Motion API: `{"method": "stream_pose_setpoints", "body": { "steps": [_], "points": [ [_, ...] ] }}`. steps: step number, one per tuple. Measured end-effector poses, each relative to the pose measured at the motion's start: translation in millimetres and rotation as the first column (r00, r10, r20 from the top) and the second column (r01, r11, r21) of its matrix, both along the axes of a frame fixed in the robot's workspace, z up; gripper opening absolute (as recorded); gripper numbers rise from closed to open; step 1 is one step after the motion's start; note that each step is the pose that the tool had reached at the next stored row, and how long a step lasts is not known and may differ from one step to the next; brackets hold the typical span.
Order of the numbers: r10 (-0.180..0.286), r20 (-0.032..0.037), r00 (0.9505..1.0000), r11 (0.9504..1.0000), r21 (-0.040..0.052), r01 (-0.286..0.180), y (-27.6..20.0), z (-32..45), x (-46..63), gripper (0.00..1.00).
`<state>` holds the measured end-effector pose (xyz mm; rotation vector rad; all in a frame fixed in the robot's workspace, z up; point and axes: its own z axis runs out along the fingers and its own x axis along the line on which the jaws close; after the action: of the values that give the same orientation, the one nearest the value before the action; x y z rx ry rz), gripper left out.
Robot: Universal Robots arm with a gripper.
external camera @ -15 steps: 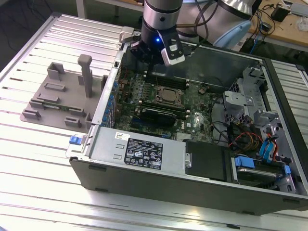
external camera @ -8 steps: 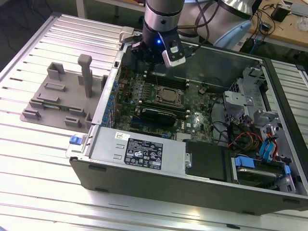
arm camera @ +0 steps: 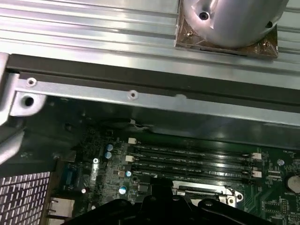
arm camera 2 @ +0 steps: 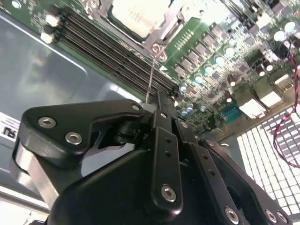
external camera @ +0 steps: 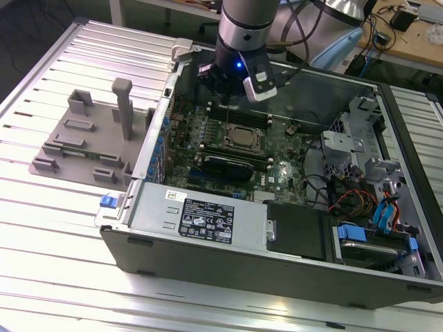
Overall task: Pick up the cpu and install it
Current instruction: 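Install the first cpu locking lever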
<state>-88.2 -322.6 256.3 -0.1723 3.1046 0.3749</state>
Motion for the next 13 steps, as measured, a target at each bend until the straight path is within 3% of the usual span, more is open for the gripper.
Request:
{"method": "stream_pose_setpoints", "body": {
  "steps": [6,13],
  "points": [
    [-0.001,-0.0131,0.9999,1.0000,0.0000,0.001,-6.9,-2.8,21.1,0.11],
    [-0.005,-0.0150,0.9999,1.0000,-0.0006,0.005,-7.3,-4.0,22.2,0.11]
  ]
}}
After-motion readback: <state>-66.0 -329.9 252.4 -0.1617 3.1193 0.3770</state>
